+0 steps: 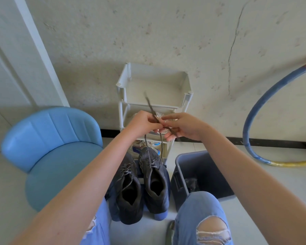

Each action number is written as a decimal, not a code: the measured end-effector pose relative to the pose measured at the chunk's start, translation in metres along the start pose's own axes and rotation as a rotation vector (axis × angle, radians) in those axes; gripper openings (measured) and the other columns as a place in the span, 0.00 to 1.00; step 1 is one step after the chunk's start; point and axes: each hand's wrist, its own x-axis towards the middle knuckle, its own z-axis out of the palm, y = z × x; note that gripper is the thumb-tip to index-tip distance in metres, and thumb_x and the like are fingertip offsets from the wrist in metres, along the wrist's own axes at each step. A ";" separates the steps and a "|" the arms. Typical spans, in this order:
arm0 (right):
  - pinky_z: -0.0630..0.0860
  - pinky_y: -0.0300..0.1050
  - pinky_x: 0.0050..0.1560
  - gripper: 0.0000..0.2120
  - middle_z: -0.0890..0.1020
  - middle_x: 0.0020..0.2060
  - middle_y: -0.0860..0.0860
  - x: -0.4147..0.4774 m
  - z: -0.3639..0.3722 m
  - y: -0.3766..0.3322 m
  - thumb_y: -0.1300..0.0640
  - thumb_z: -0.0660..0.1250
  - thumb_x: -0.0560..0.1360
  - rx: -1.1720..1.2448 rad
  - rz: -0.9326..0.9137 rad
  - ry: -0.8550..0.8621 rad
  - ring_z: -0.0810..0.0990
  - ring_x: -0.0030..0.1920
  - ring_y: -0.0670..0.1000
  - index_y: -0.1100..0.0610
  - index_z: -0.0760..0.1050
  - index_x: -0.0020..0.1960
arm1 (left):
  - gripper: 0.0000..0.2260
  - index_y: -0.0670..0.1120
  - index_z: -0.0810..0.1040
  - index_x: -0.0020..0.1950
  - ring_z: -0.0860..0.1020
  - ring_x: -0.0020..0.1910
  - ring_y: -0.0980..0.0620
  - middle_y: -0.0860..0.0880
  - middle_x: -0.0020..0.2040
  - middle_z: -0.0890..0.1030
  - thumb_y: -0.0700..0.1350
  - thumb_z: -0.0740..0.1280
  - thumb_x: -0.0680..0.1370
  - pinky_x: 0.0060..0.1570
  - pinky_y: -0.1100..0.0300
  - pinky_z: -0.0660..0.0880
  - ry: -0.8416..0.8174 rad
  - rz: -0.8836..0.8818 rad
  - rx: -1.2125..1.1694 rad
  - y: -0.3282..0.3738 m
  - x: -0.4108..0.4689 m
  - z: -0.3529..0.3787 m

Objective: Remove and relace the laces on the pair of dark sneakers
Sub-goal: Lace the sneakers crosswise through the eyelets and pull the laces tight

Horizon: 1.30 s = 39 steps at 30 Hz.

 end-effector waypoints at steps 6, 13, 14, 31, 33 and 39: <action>0.72 0.40 0.56 0.25 0.80 0.60 0.56 0.014 0.002 0.009 0.76 0.58 0.73 -0.520 -0.132 0.119 0.77 0.55 0.50 0.59 0.75 0.66 | 0.12 0.50 0.82 0.52 0.82 0.45 0.56 0.52 0.47 0.85 0.36 0.70 0.73 0.47 0.64 0.77 0.161 0.305 0.522 -0.006 0.000 -0.005; 0.73 0.36 0.53 0.16 0.83 0.49 0.50 0.021 0.000 0.029 0.71 0.62 0.76 -0.113 -0.257 0.001 0.81 0.50 0.44 0.59 0.77 0.61 | 0.08 0.47 0.85 0.47 0.83 0.43 0.55 0.50 0.43 0.85 0.35 0.70 0.73 0.47 0.63 0.79 0.246 0.373 0.218 -0.020 0.002 0.004; 0.74 0.38 0.53 0.14 0.84 0.45 0.50 0.022 0.001 0.031 0.71 0.63 0.76 -0.093 -0.264 0.005 0.82 0.48 0.45 0.58 0.78 0.58 | 0.08 0.47 0.85 0.47 0.83 0.44 0.55 0.50 0.44 0.85 0.35 0.71 0.73 0.49 0.59 0.79 0.244 0.366 0.172 -0.022 0.002 0.005; 0.70 0.40 0.24 0.16 0.64 0.22 0.51 0.037 -0.023 0.113 0.66 0.46 0.83 1.268 0.107 0.618 0.61 0.20 0.47 0.59 0.65 0.40 | 0.13 0.42 0.72 0.43 0.70 0.22 0.57 0.52 0.24 0.67 0.44 0.55 0.83 0.38 0.59 0.77 0.595 -0.344 -0.987 -0.113 -0.024 0.015; 0.57 0.35 0.18 0.17 0.62 0.25 0.50 0.038 -0.029 0.119 0.66 0.45 0.82 1.035 0.156 0.677 0.58 0.18 0.46 0.58 0.64 0.39 | 0.13 0.42 0.72 0.42 0.64 0.23 0.57 0.52 0.25 0.64 0.43 0.55 0.83 0.27 0.66 0.71 0.634 -0.319 -0.759 -0.125 -0.023 0.012; 0.60 0.36 0.20 0.15 0.69 0.30 0.52 0.041 -0.054 0.146 0.68 0.46 0.79 0.325 0.144 0.866 0.63 0.26 0.47 0.60 0.71 0.50 | 0.13 0.44 0.72 0.40 0.62 0.20 0.60 0.49 0.29 0.61 0.40 0.54 0.83 0.22 0.67 0.64 0.687 -0.338 -0.459 -0.172 -0.022 -0.011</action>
